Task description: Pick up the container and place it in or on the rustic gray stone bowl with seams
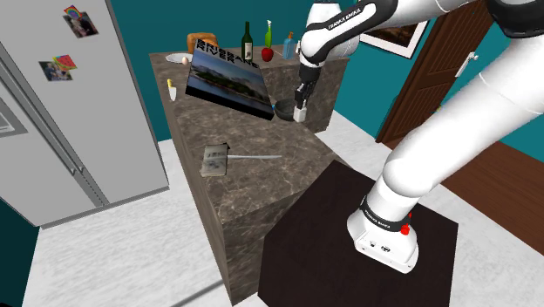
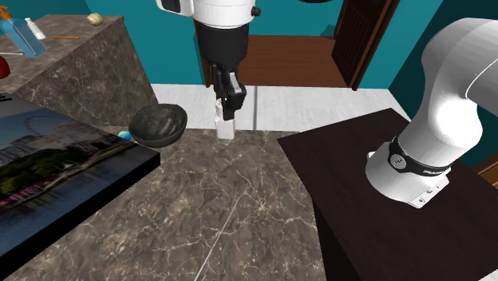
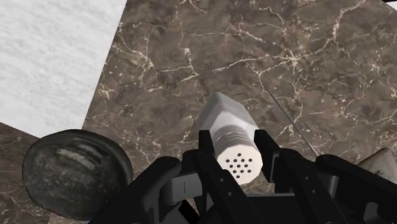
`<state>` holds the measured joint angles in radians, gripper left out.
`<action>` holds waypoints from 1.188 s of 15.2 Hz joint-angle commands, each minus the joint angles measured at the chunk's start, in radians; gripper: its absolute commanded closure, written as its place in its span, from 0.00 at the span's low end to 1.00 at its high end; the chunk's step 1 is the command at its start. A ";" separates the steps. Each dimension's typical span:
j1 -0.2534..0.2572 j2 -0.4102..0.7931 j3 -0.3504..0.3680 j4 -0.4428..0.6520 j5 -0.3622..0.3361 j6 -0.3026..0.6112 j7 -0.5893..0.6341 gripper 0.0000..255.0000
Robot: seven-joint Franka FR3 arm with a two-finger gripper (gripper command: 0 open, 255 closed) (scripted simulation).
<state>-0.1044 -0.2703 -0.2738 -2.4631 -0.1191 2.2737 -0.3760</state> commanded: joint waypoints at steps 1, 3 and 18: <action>0.000 0.076 -0.025 0.086 0.023 -0.009 -0.044 1.00; -0.004 0.144 -0.046 0.164 0.048 -0.021 -0.088 1.00; -0.154 0.702 -0.098 0.923 0.286 -0.256 -0.363 1.00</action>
<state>-0.2409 0.3923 -0.3724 -1.5984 0.1518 2.0396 -0.7234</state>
